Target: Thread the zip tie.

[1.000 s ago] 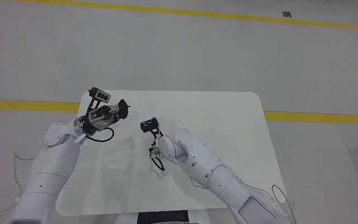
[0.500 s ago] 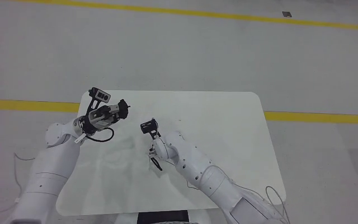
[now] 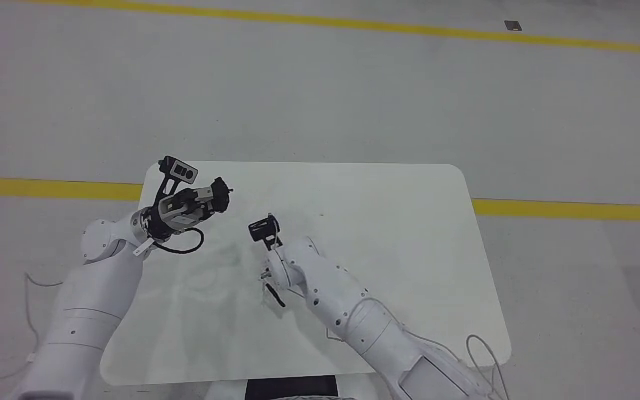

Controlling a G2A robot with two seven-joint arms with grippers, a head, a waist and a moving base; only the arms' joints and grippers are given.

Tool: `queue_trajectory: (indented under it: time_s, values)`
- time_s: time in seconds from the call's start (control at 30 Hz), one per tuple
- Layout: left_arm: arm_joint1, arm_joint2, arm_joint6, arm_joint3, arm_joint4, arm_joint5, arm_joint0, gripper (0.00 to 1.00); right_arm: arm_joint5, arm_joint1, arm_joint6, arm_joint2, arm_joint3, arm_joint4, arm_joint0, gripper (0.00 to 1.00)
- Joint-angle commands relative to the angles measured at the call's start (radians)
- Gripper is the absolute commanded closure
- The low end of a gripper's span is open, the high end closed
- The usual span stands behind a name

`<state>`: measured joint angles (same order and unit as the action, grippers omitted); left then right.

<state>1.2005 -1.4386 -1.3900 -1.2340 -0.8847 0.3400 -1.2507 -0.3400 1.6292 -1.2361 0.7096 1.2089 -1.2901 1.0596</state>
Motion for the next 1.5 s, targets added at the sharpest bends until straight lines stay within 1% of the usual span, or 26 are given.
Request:
queue_trajectory:
  time_s: [0.0,0.1,0.13,0.3,0.4,0.5,0.57,0.73,0.83,0.93,1.0,1.1,1.2,1.27,1.3,1.47]
  values:
    - [0.0,0.0,0.0,0.0,0.0,0.0,0.0,1.0,0.0,0.006,-0.001,0.004,-0.005,-0.008,0.002,0.91]
    - [0.0,0.0,0.0,0.0,0.0,0.0,0.0,1.0,0.0,0.014,-0.004,0.008,-0.014,-0.023,0.004,0.99]
    - [0.0,0.0,0.0,0.0,0.0,0.0,0.0,1.0,0.0,0.016,-0.005,0.009,-0.016,-0.026,0.005,1.0]
    - [0.0,0.0,0.0,0.0,0.0,0.0,0.0,1.0,0.0,0.023,-0.008,0.015,-0.023,-0.041,0.007,1.0]
    - [0.0,0.0,0.0,0.0,0.0,0.0,0.0,1.0,0.0,0.023,-0.016,0.025,0.001,-0.049,0.013,1.0]
    - [0.0,0.0,0.0,0.0,0.0,0.0,0.0,1.0,0.007,0.017,-0.031,0.047,0.05,-0.049,0.027,1.0]
    - [0.0,0.0,0.0,0.0,0.0,0.0,0.0,1.0,0.024,0.01,-0.04,0.072,0.098,-0.038,0.047,1.0]
    - [0.0,0.0,0.0,0.0,0.0,0.0,0.0,1.0,0.079,-0.014,-0.047,0.158,0.233,0.019,0.113,1.0]
    - [0.0,0.0,0.0,0.0,0.0,0.0,0.0,1.0,0.12,-0.03,-0.033,0.233,0.329,0.091,0.168,1.0]
    - [0.0,0.0,0.0,0.0,0.0,0.0,0.0,1.0,0.165,-0.046,0.008,0.321,0.423,0.193,0.234,1.0]
    - [0.0,0.0,0.0,0.0,0.0,0.0,0.0,1.0,0.204,-0.056,0.046,0.381,0.475,0.27,0.279,1.0]
    - [0.0,0.0,0.0,0.0,0.0,0.0,0.0,1.0,0.257,-0.067,0.091,0.454,0.523,0.39,0.331,1.0]
    - [0.0,0.0,0.0,0.0,0.0,0.0,0.0,1.0,0.317,-0.076,0.126,0.513,0.541,0.519,0.363,1.0]
    - [0.0,0.0,0.0,0.0,0.0,0.0,0.0,1.0,0.384,-0.081,0.131,0.55,0.535,0.649,0.374,1.0]
    - [0.0,0.0,0.0,0.0,0.0,0.0,0.0,1.0,0.401,-0.083,0.127,0.562,0.528,0.674,0.373,1.0]
    - [0.0,0.0,0.0,0.0,0.0,0.0,0.0,1.0,0.401,-0.083,0.127,0.562,0.528,0.674,0.373,1.0]
